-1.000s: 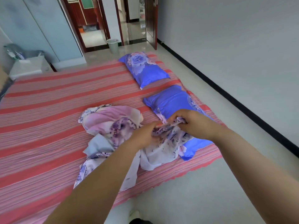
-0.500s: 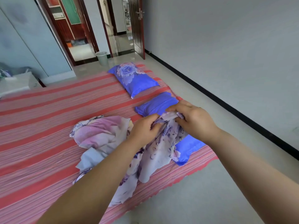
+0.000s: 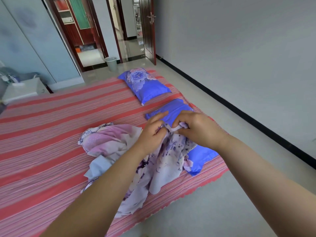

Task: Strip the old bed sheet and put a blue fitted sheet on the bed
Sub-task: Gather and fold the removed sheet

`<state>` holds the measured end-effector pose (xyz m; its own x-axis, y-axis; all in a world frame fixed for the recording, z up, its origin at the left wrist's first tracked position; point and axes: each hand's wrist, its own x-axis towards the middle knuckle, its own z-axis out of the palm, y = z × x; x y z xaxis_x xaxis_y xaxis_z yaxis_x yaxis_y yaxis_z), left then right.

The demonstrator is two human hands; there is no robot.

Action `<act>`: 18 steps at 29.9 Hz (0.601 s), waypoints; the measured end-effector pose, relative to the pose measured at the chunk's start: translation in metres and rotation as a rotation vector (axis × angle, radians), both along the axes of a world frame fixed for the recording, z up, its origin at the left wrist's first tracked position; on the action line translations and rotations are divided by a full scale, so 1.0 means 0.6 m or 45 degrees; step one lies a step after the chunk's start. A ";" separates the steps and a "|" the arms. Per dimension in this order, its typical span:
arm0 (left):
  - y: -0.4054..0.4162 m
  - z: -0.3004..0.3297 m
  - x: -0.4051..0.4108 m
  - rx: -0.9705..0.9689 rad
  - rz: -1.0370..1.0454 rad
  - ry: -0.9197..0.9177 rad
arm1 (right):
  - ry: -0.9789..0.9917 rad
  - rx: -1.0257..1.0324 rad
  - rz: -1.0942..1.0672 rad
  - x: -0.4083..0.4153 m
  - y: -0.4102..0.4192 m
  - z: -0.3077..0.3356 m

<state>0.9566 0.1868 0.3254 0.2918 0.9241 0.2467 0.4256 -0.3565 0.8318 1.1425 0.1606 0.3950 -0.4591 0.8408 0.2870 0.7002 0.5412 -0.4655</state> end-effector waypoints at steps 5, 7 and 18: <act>0.021 0.044 -0.019 -0.486 -0.328 0.033 | -0.078 -0.176 -0.116 0.006 0.009 0.016; 0.032 0.063 -0.034 -0.533 -0.362 0.172 | -0.318 -0.226 -0.207 0.010 0.014 0.014; 0.028 0.039 -0.140 -0.912 -0.293 1.673 | -0.468 0.077 -0.163 -0.023 0.012 0.019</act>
